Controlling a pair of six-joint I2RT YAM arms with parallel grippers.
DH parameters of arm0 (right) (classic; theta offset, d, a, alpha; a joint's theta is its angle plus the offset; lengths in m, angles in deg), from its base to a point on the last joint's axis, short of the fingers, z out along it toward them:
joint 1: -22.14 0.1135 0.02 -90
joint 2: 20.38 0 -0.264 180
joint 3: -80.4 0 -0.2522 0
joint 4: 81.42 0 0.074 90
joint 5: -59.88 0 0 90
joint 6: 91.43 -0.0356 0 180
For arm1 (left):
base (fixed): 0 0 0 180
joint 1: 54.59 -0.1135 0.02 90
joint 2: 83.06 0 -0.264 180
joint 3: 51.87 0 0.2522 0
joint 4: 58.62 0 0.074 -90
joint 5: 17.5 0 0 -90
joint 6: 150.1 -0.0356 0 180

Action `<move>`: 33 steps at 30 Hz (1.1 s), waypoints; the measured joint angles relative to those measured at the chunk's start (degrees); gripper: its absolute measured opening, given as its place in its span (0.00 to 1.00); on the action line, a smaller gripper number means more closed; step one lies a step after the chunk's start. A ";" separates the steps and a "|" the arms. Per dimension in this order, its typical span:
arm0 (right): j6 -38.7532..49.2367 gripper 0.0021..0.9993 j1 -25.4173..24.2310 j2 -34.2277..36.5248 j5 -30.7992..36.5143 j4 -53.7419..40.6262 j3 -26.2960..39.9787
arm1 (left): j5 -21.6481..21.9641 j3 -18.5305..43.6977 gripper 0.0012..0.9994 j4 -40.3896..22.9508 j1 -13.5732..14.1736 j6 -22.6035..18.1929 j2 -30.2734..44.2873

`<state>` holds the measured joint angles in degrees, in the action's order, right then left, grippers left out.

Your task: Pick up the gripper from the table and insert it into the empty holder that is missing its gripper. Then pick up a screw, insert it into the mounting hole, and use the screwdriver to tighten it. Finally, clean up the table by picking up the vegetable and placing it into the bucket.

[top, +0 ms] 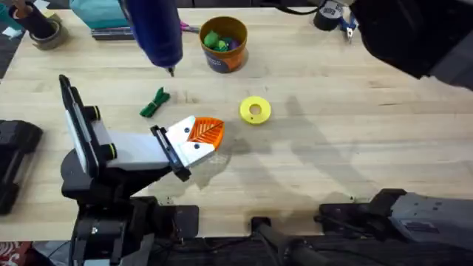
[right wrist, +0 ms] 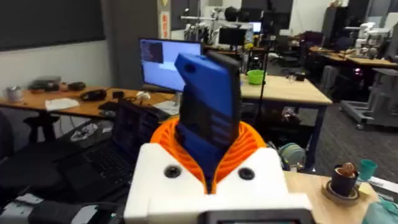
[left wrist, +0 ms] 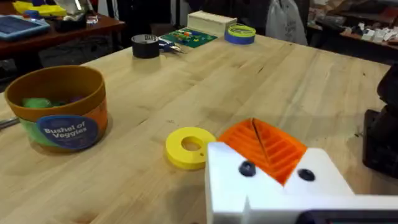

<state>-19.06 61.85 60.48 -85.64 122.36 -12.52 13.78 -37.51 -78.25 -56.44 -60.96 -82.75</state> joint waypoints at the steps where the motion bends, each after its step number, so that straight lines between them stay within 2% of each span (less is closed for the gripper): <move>1: -0.09 0.02 0.00 0.00 -0.37 0.12 0.00 | 0.00 0.00 0.00 0.00 0.00 0.00 0.00; 11: 0.23 0.02 1.01 0.53 -3.24 0.19 -0.23 | 0.00 0.00 0.00 0.00 0.00 0.00 -0.01; 17: 1.27 0.02 1.01 0.66 -4.27 8.62 -7.34 | 0.00 0.00 0.00 0.00 0.00 0.01 -0.02; 33: 1.50 0.02 1.01 1.40 -4.36 9.26 -11.90 | 0.00 0.00 0.00 0.00 0.00 0.02 -0.02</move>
<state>-17.56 62.85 61.87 -90.00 131.62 -24.42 13.78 -37.51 -78.25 -56.44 -60.94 -82.77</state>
